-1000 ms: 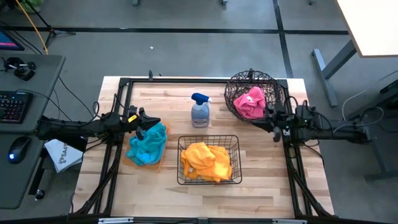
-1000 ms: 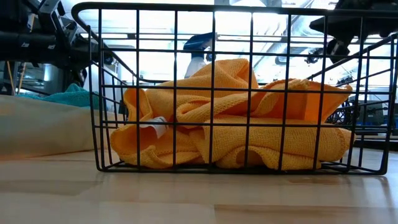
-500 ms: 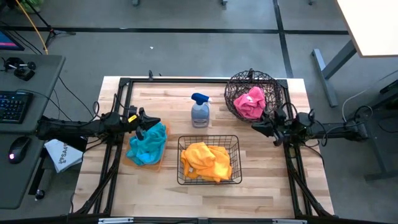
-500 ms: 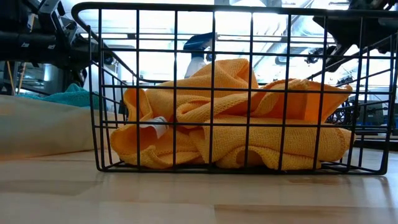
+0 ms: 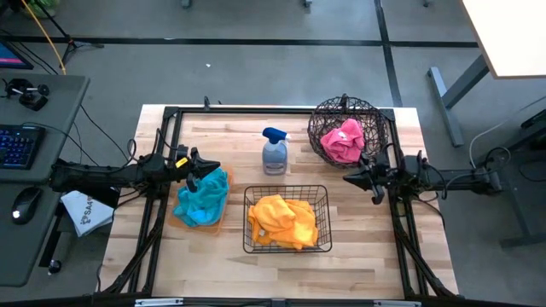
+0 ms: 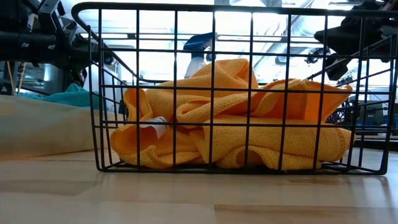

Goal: Sort microfiber towel by color & place in baskets
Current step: Return to home position

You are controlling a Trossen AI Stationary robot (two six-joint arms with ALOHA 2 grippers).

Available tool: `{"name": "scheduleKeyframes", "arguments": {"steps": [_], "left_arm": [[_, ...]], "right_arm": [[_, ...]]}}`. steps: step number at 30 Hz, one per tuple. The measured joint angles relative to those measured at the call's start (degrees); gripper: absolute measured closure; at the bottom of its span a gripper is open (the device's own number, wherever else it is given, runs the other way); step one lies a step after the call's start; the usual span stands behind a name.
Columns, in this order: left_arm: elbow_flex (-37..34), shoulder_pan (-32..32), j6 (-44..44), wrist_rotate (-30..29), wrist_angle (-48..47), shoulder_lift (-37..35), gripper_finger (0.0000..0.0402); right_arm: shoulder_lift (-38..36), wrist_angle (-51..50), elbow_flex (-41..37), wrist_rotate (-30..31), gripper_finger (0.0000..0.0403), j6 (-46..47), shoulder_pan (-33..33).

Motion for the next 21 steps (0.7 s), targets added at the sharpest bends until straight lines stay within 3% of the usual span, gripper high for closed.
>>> {"name": "scheduleKeyframes", "arguments": {"steps": [4,11,16,21], "left_arm": [[0.0,0.0,0.0,0.0,0.0,0.0,0.0401],[0.0,0.0,0.0,0.0,0.0,0.0,0.0401],[0.0,0.0,0.0,0.0,0.0,0.0,0.0401],[0.0,0.0,0.0,0.0,0.0,0.0,0.0401]], "right_arm": [[-1.6,3.7,-3.0,-0.1,0.0403,0.8,0.0],[-3.4,1.6,-3.0,0.4,0.0403,-0.1,0.8],[-3.3,-8.0,-3.0,0.3,0.0403,2.6,0.8],[-2.4,-9.2,-2.9,1.6,0.0403,2.5,0.8]]}}
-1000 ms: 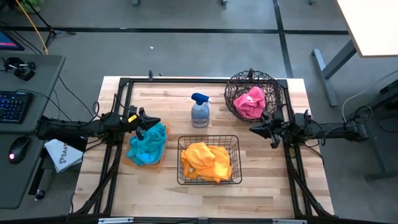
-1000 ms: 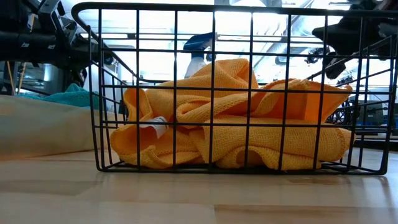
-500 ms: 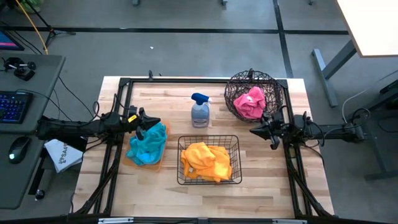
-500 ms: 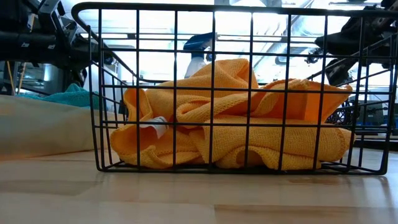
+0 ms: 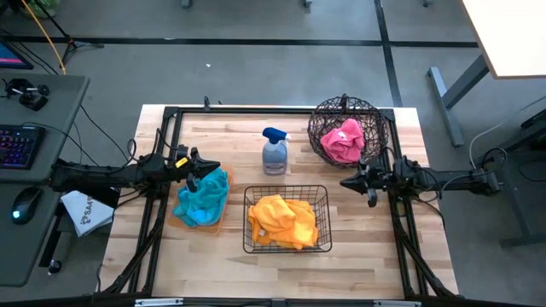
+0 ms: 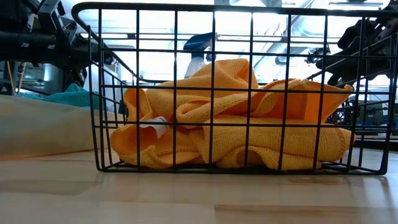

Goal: Sort microfiber towel by color & place in baskets
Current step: Return to home position

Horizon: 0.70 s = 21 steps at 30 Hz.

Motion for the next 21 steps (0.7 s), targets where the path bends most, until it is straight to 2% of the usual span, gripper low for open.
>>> {"name": "scheduleKeyframes", "arguments": {"steps": [8,12,14,21], "left_arm": [[0.0,0.0,0.0,0.0,0.0,0.0,0.0401],[0.0,-0.1,0.0,0.0,-0.2,-0.4,0.0401],[0.0,-0.1,0.0,0.0,-0.6,-2.2,0.0401],[0.0,0.3,0.0,0.0,-1.5,-9.8,0.0401]], "right_arm": [[-0.1,-0.2,0.0,0.0,0.0403,0.0,0.0],[-3.8,-0.2,0.1,0.0,0.0403,0.0,0.4],[-6.5,-0.2,0.1,0.0,0.0403,0.0,0.4],[-6.4,2.3,0.0,-0.2,0.0402,0.0,0.4]]}}
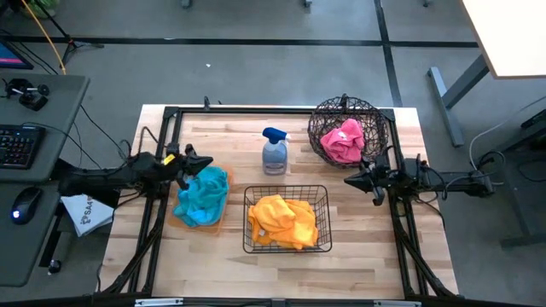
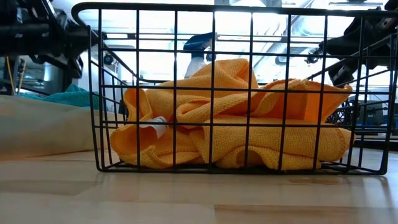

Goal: Sort microfiber towel by color & place in baskets
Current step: Return to home position

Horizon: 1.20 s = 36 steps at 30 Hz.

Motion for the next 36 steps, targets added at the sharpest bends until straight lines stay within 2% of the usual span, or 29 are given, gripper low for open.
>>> {"name": "scheduleKeyframes", "arguments": {"steps": [5,9,17,27,32,36], "left_arm": [[0.0,1.5,0.0,0.0,-0.1,-6.4,0.0401],[-0.1,2.7,0.0,-0.5,1.8,-6.4,0.0401],[0.0,0.0,0.0,-0.5,1.2,-6.5,0.0401],[0.0,-0.2,0.1,-0.4,1.1,-6.5,0.0401],[-0.1,-0.9,15.3,6.5,-5.2,-6.5,0.0401],[-0.1,-2.0,21.3,9.2,-10.5,-6.4,0.0401]], "right_arm": [[0.5,0.0,0.0,0.1,0.0402,0.0,0.0],[0.7,-1.1,0.0,0.1,0.0402,0.0,0.0],[0.7,-2.2,0.0,0.0,0.0402,0.0,0.0],[0.8,-2.3,0.0,0.0,0.0402,0.0,0.0],[0.8,-2.3,0.0,0.0,0.0402,0.0,0.0],[0.8,-2.3,0.0,0.0,0.0402,0.0,0.0]]}}
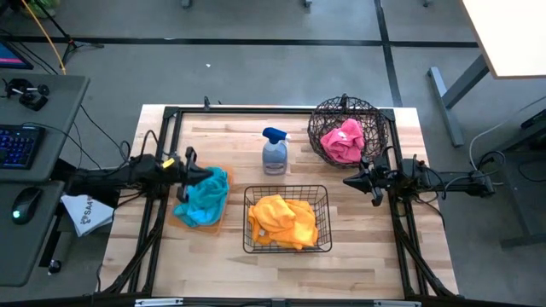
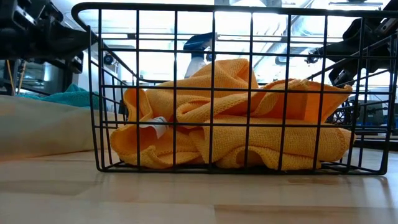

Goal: Sort microfiber towel by color & place in baskets
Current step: Return to home position

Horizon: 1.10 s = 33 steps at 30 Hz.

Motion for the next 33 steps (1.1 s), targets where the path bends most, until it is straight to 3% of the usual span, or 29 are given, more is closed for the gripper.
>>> {"name": "scheduleKeyframes", "arguments": {"steps": [5,33], "left_arm": [[0.0,-1.6,-1.4,-1.1,-5.4,0.0,0.0401],[0.0,-3.2,-1.3,-1.2,-5.1,0.2,0.0401]], "right_arm": [[0.0,0.0,0.0,0.0,0.0402,0.0,0.0],[0.0,0.0,0.0,0.0,0.0402,0.0,0.0]]}}
